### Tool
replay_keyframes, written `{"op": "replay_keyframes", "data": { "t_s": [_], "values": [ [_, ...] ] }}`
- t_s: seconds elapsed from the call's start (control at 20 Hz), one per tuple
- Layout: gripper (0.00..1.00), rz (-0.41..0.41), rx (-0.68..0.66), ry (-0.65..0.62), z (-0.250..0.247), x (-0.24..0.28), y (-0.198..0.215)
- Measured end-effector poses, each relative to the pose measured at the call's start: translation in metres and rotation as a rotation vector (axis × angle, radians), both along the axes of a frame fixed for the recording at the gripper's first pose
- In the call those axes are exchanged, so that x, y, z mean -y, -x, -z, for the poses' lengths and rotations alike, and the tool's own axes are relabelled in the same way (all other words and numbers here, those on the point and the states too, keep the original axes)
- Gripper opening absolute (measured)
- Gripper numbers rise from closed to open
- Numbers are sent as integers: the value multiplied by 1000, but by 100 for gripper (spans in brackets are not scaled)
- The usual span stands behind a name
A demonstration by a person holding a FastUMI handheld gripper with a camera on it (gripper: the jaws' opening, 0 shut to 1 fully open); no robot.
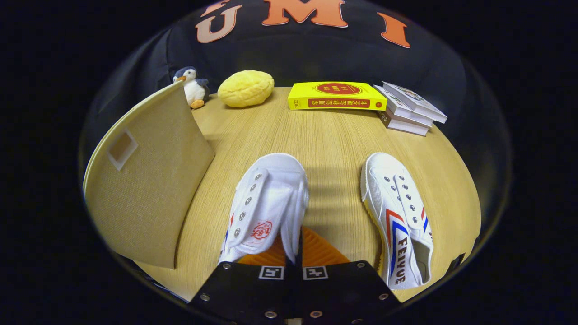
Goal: Open the storage box then place both shoes into the box .Put the left shoe in first, then the right shoe, with the right side of both shoes facing outward in a uniform manner.
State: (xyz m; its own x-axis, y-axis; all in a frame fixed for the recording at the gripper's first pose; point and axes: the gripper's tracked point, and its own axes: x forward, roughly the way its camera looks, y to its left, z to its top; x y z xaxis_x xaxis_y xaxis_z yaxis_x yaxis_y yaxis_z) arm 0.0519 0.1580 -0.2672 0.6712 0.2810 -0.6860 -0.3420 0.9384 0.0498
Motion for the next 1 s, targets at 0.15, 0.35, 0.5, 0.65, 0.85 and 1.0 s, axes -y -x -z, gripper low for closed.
{"op": "replay_keyframes", "data": {
  "t_s": [0.15, 0.35, 0.5, 0.65, 0.85, 1.0],
  "values": [
    [0, -30, -123, -214, -3, -27, 8],
    [0, -46, -51, -215, -13, -29, 3],
    [0, 8, -29, -308, -37, -30, 3],
    [0, 60, 9, -328, -64, -20, 4],
    [0, 103, 92, -316, -123, -16, 7],
    [0, 131, 142, -339, -174, -30, 16]
  ]
}}
